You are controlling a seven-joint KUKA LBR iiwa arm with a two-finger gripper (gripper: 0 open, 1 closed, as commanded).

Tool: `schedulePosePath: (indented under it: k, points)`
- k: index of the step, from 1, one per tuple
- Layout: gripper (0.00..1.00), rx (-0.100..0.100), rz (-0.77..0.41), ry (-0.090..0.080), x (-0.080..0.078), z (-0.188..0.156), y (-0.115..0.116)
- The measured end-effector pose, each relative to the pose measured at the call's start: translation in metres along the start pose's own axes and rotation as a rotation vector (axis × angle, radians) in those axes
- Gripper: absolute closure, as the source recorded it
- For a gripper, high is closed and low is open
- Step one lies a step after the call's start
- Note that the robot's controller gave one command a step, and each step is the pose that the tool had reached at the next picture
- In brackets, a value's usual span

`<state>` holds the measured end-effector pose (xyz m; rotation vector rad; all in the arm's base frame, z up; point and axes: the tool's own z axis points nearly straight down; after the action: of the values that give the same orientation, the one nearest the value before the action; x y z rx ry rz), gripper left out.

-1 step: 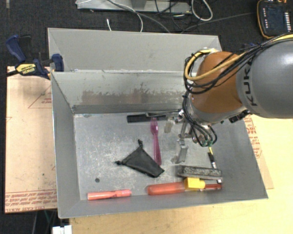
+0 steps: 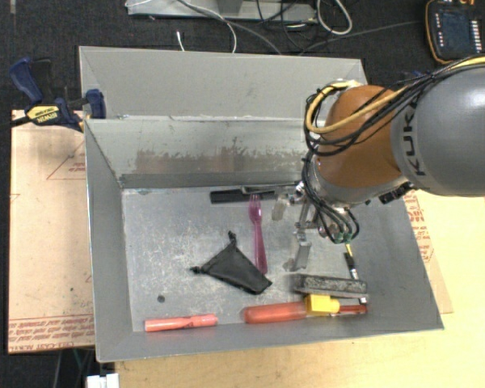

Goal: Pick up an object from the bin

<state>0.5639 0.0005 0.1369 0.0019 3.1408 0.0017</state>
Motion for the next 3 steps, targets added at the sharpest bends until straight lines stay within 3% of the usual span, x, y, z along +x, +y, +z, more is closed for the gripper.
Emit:
schedulePosePath:
  k: [1,2,3]
  points:
    - [0.0,-0.002,-0.14,0.002,0.023,0.069,0.064]
    - [1.0,0.002,-0.268,-0.01,0.035,0.06,0.074]
    - [1.0,0.002,-0.267,-0.01,0.035,0.06,0.074]
